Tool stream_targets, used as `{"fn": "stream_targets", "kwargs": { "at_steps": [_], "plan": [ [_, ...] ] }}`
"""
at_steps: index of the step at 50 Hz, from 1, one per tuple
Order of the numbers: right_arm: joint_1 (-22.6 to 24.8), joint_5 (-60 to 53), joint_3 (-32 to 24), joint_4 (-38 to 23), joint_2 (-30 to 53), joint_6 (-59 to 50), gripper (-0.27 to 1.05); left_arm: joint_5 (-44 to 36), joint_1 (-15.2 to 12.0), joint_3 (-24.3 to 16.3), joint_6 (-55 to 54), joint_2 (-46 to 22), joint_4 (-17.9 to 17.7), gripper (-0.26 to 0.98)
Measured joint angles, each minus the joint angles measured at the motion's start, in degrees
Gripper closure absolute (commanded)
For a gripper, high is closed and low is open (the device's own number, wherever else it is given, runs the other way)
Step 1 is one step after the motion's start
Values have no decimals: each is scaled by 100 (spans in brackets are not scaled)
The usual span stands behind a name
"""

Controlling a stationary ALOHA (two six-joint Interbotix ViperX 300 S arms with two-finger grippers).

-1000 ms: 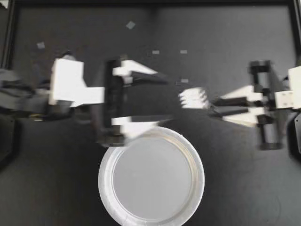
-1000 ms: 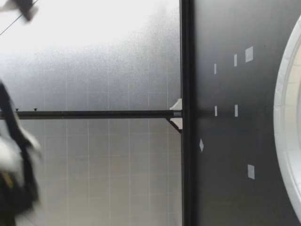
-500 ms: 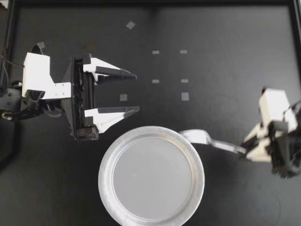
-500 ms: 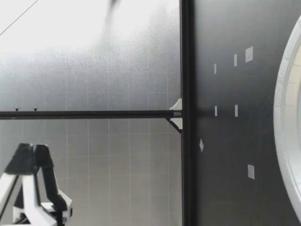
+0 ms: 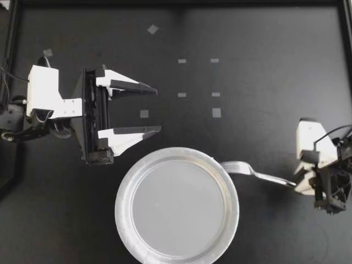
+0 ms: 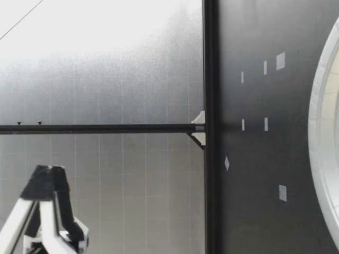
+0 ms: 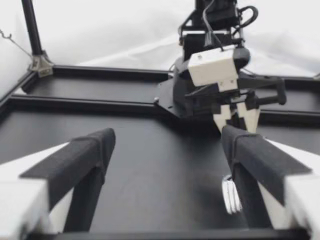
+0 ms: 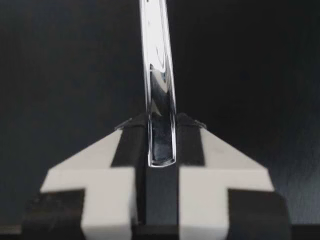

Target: Pick up the fork and place it on the plate.

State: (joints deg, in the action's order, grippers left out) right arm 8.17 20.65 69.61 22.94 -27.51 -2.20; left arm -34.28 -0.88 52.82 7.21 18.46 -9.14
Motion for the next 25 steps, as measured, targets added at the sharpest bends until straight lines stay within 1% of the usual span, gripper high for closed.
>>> {"fn": "stream_targets", "kwargs": {
  "at_steps": [5,14,18,25],
  "plan": [
    [0,483,-387,-220,202,-9,79,0,-9,26,0,0,0,-9],
    [0,1230,-1037,-896,598,-62,79,0,-26,70,0,0,0,-9],
    [0,1494,-1222,-1257,870,-141,79,0,-35,105,0,0,0,-8],
    [0,1687,-1362,-1723,1318,-369,79,0,-35,158,0,0,-9,-9]
  ]
}}
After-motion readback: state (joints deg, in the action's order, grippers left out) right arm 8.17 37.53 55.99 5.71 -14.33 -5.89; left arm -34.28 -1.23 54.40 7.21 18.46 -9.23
